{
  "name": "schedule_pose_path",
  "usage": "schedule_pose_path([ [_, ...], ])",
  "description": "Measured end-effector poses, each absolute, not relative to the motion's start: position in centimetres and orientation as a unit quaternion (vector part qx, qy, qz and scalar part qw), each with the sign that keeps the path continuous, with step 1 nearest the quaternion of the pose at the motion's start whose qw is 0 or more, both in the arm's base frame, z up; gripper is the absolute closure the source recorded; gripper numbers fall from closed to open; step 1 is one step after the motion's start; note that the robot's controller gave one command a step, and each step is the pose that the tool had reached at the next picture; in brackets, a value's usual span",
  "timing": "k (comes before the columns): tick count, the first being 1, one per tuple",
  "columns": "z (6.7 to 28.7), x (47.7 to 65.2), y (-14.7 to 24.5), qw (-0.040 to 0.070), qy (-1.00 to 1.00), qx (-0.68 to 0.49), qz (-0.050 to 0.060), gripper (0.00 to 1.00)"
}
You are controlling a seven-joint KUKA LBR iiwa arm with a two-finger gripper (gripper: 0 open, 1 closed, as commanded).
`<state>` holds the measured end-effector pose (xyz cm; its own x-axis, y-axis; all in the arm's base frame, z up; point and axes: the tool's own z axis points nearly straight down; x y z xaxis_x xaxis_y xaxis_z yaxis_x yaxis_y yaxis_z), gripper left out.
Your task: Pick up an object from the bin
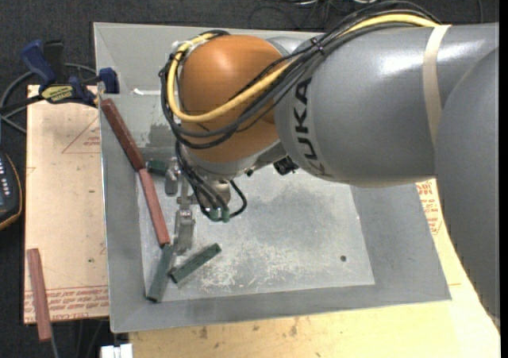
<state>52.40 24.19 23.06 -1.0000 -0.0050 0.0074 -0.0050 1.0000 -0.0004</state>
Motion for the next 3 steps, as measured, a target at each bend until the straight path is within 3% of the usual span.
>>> schedule_pose_path([
  [1, 10.3, 49.7, 21.0, 0.004, -0.996, 0.088, 0.001, 0.0],
  [2, 7.0, 49.6, 18.2, -0.004, -0.993, 0.12, -0.001, 0.0],
  [3, 7.0, 49.3, 18.3, 0.0, -0.993, 0.121, -0.001, 1.0],
])
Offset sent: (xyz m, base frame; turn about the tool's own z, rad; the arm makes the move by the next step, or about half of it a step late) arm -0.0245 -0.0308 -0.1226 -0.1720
